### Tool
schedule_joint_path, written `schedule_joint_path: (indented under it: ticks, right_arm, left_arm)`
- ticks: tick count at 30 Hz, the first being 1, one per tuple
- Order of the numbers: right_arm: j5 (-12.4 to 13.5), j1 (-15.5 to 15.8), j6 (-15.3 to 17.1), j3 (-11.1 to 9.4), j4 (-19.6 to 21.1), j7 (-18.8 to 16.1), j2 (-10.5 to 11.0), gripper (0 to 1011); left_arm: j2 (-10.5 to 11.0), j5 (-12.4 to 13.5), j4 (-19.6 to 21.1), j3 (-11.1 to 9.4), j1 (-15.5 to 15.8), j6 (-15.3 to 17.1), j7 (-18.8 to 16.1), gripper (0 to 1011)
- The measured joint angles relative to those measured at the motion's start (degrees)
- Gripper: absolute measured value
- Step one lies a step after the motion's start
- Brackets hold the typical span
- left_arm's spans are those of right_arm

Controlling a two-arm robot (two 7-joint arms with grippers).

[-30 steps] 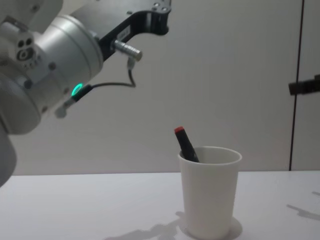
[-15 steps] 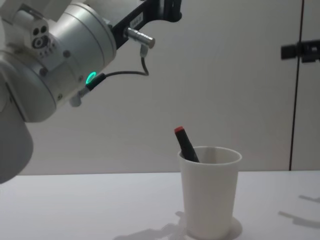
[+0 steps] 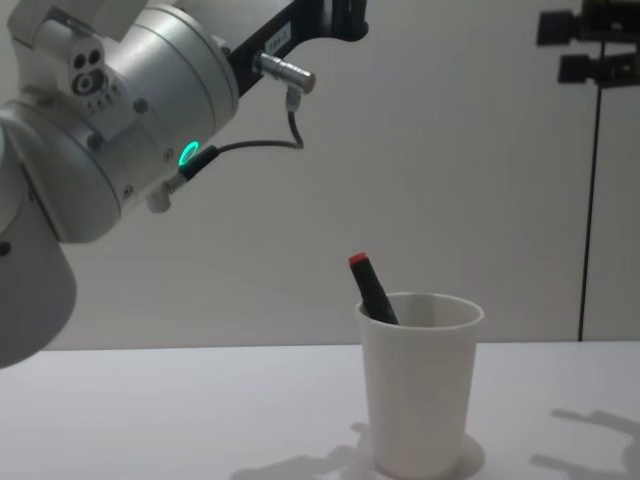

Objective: Place the pen into the pen holder.

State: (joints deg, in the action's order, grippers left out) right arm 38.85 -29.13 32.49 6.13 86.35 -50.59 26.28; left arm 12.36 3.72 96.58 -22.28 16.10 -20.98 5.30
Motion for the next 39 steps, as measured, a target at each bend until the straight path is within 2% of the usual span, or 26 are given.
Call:
schedule_joint_path:
  ticks: [2, 11, 20, 24, 25, 29, 33, 39]
  right_arm:
    - [0.5, 0.0, 0.1, 0.1, -0.1, -0.4, -0.1, 1000]
    - [6.3, -0.8, 2.0, 1.8, -0.7, -5.4, -1.3, 1000]
    - [12.2, -1.1, 2.6, 3.3, -1.2, -6.7, -3.0, 1000]
    - [15.2, -0.9, 2.4, 4.0, -1.2, -5.6, -3.9, 1000]
    - [16.8, -0.7, 2.0, 4.3, -1.2, -4.5, -4.3, 1000]
    - [18.6, -0.3, 1.1, 4.9, -0.9, -2.4, -4.9, 1000]
    - [19.6, -0.1, 0.2, 5.2, -0.5, -0.6, -5.3, 1000]
    - [20.9, 0.4, -2.0, 6.0, 0.4, 4.0, -6.2, 1000]
  left_arm:
    - [0.0, 0.0, 0.0, 0.0, 0.0, 0.0, 0.0, 138]
    - [-0.2, -0.2, -0.2, 0.0, 0.1, -0.1, 0.1, 138]
    - [-0.2, -0.2, -0.2, 0.0, 0.1, -0.1, 0.2, 138]
    - [-0.2, -0.3, -0.2, 0.0, 0.1, -0.1, 0.2, 138]
    - [-0.2, -0.3, -0.2, 0.0, 0.1, -0.1, 0.2, 138]
    - [-0.2, -0.3, -0.2, 0.0, 0.2, -0.1, 0.2, 138]
    - [-0.3, -0.3, -0.2, 0.0, 0.2, -0.1, 0.2, 138]
    - [-0.3, -0.3, -0.2, 0.0, 0.2, -0.1, 0.2, 138]
